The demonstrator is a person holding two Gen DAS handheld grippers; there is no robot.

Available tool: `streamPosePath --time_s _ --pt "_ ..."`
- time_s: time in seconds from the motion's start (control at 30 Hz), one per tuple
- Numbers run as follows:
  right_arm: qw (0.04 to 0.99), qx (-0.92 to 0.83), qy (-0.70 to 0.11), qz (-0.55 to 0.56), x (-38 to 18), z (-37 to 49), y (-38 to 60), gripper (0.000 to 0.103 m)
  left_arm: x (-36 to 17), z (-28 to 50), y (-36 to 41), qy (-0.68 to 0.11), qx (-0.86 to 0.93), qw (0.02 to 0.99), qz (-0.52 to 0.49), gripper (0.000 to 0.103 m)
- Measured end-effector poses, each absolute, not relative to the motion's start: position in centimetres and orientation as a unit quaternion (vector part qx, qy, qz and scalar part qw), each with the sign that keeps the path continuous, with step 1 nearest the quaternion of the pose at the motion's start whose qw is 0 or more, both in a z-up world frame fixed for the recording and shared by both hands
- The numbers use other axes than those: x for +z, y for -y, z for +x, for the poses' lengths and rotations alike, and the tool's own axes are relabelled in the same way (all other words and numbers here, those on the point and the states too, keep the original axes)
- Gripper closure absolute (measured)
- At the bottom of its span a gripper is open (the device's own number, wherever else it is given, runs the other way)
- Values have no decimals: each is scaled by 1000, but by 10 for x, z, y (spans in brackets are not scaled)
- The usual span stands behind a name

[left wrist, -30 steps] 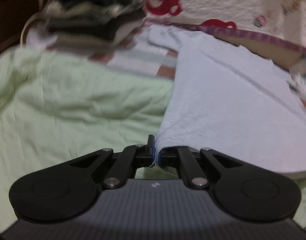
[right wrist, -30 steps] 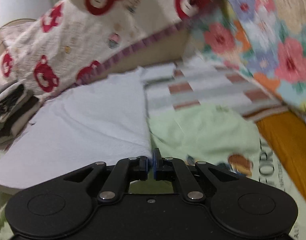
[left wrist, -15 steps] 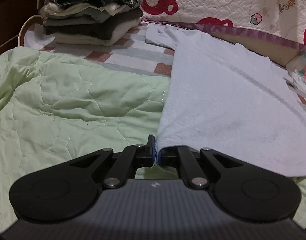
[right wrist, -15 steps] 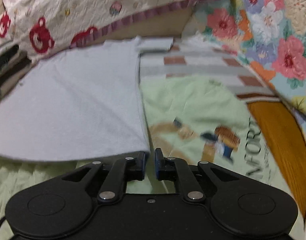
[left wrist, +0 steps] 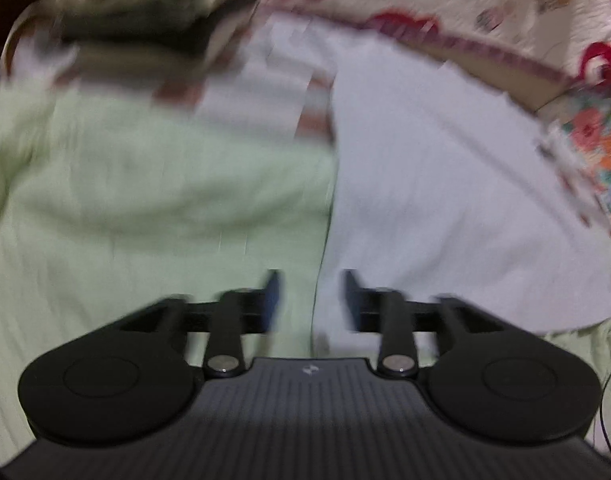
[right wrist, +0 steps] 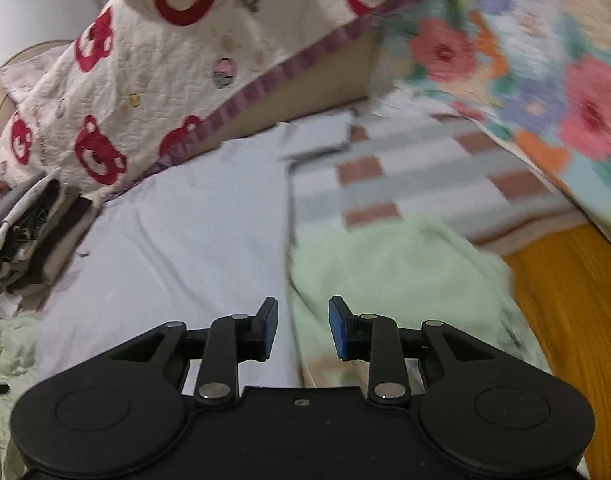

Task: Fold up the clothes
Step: 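Lay the hem down and open both grippers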

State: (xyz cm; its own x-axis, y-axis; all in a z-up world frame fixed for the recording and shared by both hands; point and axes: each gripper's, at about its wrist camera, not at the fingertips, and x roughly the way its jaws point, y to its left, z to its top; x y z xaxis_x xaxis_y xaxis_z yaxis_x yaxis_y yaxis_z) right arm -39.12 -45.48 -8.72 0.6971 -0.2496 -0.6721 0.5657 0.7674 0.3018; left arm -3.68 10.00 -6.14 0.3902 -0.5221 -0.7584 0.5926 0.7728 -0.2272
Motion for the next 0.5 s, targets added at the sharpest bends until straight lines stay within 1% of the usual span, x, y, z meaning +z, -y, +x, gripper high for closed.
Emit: streamPosePath --time_s 0.07,0.1,0.17,0.3,0.4,0.5 --pt "888 -220 -306 262 -83 -375 471 60 -55 -13 -83 -424 -369 827 31 47" --pt "889 -215 -302 267 -80 -367 479 60 -58 5 -71 -430 -388 815 28 46" --pt "888 -204 -302 280 -83 -345 499 60 -73 40 -40 -449 -399 799 30 46" --pt "874 -183 -335 300 -113 -285 541 60 -109 105 17 -481 -394 782 52 46" --pt "865 -195 -354 296 -128 -257 556 60 -124 131 43 -485 -390 780 58 46" --pt "862 -198 -351 307 -139 -247 565 57 -130 145 52 -492 -398 774 23 46"
